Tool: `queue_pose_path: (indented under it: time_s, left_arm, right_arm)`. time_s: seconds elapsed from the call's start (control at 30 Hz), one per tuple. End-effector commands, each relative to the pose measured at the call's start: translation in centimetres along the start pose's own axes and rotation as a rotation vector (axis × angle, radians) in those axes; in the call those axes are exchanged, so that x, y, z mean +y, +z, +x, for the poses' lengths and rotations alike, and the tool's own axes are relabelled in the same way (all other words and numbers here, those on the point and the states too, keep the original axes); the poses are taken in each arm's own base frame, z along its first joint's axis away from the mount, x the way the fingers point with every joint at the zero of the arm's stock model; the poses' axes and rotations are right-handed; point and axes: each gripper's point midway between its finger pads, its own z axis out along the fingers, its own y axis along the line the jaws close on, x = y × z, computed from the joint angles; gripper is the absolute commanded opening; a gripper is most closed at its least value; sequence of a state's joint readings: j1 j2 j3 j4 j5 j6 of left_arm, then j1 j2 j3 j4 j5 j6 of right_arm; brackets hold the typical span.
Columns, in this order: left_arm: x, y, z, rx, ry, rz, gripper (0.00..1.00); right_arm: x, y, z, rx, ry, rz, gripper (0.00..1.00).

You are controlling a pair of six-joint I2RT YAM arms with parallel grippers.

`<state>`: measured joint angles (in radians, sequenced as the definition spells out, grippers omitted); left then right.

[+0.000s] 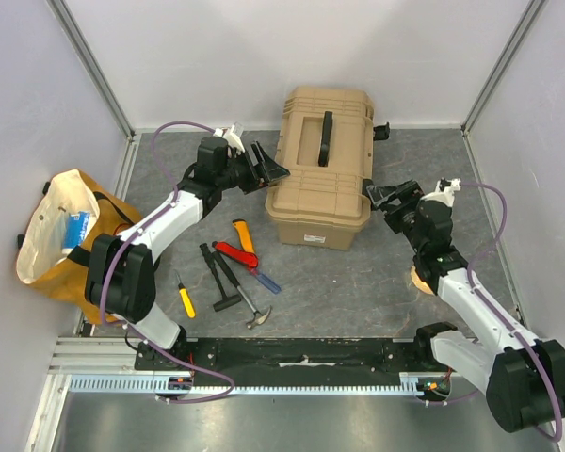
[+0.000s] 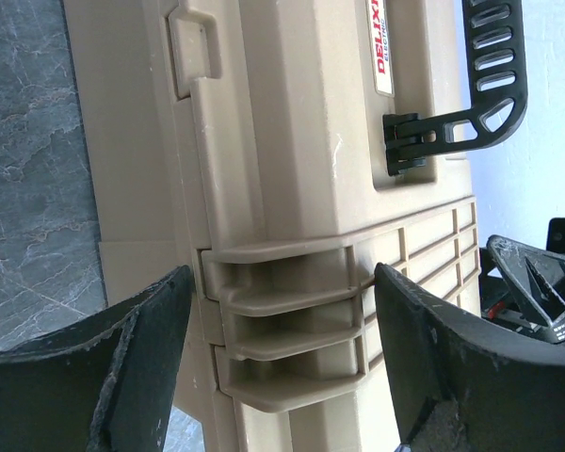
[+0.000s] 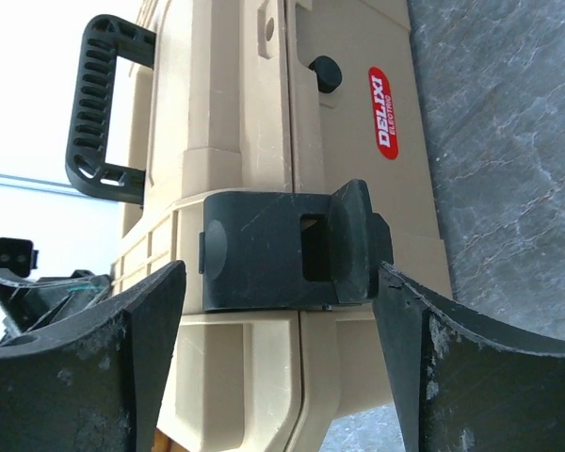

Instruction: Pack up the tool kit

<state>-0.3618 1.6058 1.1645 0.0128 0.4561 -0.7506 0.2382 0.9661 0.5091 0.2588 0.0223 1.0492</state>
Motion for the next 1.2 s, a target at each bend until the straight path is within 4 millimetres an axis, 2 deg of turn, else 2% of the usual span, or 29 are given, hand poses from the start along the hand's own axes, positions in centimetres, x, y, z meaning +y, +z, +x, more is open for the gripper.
queue_pose_path:
  time_s: [0.0, 0.23, 0.33, 0.43, 0.5, 0.6, 0.73, 0.87, 0.93, 1.03, 1.17]
  left_arm:
    - [-0.2, 0.7, 6.0, 0.216, -0.019, 0.024, 0.8]
    - [0.4, 0.6, 6.2, 0.216, -0.011, 0.002, 0.8]
    - [0.5, 0.5, 6.1, 0.212, -0.005, -0.008, 0.8]
    - [0.7, 0.5, 6.0, 0.209, 0.002, -0.027, 0.8]
    - [0.9, 0.4, 5.9, 0.206, 0.007, -0.042, 0.8]
    - [0.9, 0.3, 5.8, 0.21, 0.022, -0.039, 0.8]
    - [0.6, 0.3, 5.8, 0.213, 0.028, -0.029, 0.8]
    - [0.8, 0.4, 5.8, 0.215, 0.03, -0.034, 0.8]
    - [0.7, 0.5, 5.8, 0.216, 0.029, -0.033, 0.8]
    - [0.7, 0.5, 6.0, 0.224, 0.028, -0.027, 0.8]
    - [0.6, 0.5, 5.9, 0.224, 0.03, -0.02, 0.8]
  right_arm:
    - [7.4, 0.5, -1.2, 0.024, -0.06, -0.208, 0.85]
    - [5.6, 2.1, 0.0, 0.092, -0.157, -0.08, 0.83]
    - [3.9, 2.6, 0.4, 0.112, -0.184, 0.004, 0.8]
    - [2.3, 2.6, -0.6, 0.073, -0.21, 0.105, 0.74]
    - [0.4, 2.0, -1.5, 0.038, -0.221, 0.22, 0.71]
    - [-0.4, 0.9, -3.6, -0.055, -0.231, 0.3, 0.69]
    - [-0.7, -0.6, -5.7, -0.147, -0.224, 0.36, 0.7]
    - [-1.1, -1.7, -6.8, -0.21, -0.206, 0.39, 0.73]
    - [-1.3, -1.9, -6.8, -0.214, -0.201, 0.39, 0.68]
    - [0.3, -1.3, -6.1, -0.173, -0.207, 0.298, 0.57]
    - [2.4, -0.6, -5.3, -0.117, -0.217, 0.2, 0.54]
